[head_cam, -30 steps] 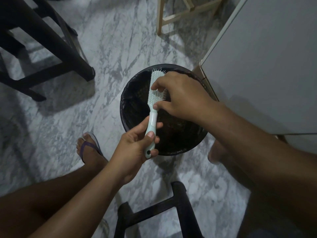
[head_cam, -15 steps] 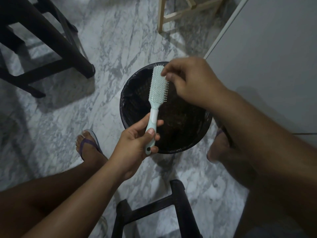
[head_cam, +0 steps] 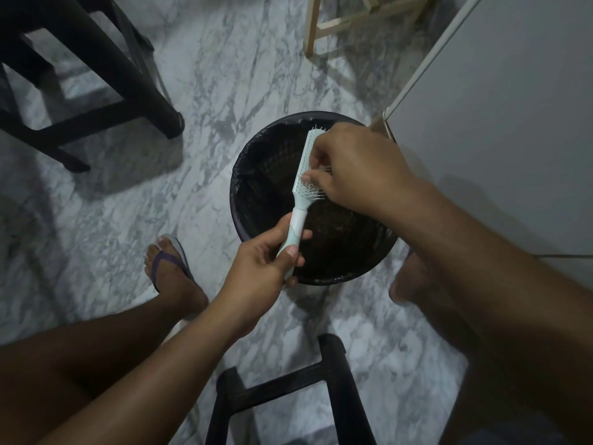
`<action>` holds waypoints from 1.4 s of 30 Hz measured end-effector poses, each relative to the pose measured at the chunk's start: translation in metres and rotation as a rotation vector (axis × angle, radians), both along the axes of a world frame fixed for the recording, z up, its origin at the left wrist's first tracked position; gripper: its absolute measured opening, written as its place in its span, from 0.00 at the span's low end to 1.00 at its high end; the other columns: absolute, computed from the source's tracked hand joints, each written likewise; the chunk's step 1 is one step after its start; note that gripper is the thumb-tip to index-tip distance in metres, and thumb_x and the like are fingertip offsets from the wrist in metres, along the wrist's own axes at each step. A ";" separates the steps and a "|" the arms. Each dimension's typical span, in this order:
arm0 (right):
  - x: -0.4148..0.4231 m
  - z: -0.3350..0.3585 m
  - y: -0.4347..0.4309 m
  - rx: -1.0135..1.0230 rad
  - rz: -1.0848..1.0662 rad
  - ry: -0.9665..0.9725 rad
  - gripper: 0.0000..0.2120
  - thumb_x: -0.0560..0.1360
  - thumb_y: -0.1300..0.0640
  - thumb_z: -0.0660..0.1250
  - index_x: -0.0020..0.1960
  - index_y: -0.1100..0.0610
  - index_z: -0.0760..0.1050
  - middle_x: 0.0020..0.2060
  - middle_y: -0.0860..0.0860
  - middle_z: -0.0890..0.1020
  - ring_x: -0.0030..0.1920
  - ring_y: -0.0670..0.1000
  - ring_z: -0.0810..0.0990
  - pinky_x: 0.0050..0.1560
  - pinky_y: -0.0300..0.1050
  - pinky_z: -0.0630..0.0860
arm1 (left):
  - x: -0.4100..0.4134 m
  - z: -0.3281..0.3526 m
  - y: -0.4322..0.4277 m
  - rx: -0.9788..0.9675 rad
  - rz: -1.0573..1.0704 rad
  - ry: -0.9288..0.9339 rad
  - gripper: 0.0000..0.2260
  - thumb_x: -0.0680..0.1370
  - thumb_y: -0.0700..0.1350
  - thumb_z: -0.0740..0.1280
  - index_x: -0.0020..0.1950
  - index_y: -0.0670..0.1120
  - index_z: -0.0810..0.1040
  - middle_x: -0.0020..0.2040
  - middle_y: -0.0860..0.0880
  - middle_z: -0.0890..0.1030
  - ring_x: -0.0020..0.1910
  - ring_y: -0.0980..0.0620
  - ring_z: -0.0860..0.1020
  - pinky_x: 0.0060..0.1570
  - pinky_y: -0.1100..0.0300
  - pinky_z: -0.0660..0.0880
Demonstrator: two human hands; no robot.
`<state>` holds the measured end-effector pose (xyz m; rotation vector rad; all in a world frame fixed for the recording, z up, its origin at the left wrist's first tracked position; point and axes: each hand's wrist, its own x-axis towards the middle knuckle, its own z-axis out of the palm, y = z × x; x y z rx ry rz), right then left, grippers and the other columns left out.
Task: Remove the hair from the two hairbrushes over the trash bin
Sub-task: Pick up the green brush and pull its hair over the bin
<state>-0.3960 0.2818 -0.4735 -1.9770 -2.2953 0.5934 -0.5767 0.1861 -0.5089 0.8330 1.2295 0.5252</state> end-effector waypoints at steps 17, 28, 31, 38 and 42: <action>0.018 0.003 0.014 -0.156 -0.260 0.389 0.07 0.81 0.54 0.65 0.52 0.54 0.81 0.43 0.45 0.79 0.42 0.42 0.77 0.44 0.35 0.73 | 0.001 -0.002 0.008 -0.294 0.104 -0.213 0.19 0.83 0.35 0.61 0.71 0.51 0.76 0.60 0.48 0.84 0.42 0.53 0.74 0.35 0.60 0.71; 0.001 -0.007 -0.001 -0.004 -0.028 0.148 0.05 0.76 0.49 0.70 0.51 0.46 0.81 0.50 0.46 0.78 0.50 0.48 0.78 0.52 0.50 0.77 | -0.002 -0.001 0.008 -0.228 0.079 -0.150 0.21 0.83 0.36 0.61 0.73 0.53 0.74 0.59 0.51 0.85 0.42 0.54 0.76 0.37 0.58 0.72; -0.002 -0.004 -0.001 0.000 0.017 0.030 0.09 0.76 0.47 0.71 0.55 0.47 0.81 0.55 0.48 0.78 0.53 0.52 0.79 0.50 0.49 0.77 | -0.003 -0.003 0.004 -0.140 0.036 -0.056 0.22 0.83 0.36 0.61 0.74 0.55 0.73 0.58 0.54 0.85 0.43 0.55 0.76 0.41 0.57 0.73; -0.005 -0.009 0.000 0.014 -0.067 0.158 0.06 0.78 0.53 0.68 0.52 0.48 0.83 0.49 0.47 0.84 0.48 0.50 0.82 0.49 0.48 0.80 | 0.001 -0.003 0.000 -0.157 0.078 -0.112 0.21 0.83 0.36 0.60 0.73 0.53 0.73 0.58 0.52 0.85 0.43 0.54 0.75 0.38 0.57 0.71; 0.024 -0.006 0.018 0.086 -0.416 0.509 0.07 0.80 0.57 0.65 0.52 0.53 0.83 0.42 0.44 0.86 0.45 0.41 0.83 0.54 0.43 0.80 | 0.000 -0.002 0.003 -0.183 0.129 -0.157 0.20 0.83 0.35 0.59 0.72 0.51 0.74 0.59 0.51 0.85 0.45 0.52 0.76 0.37 0.57 0.72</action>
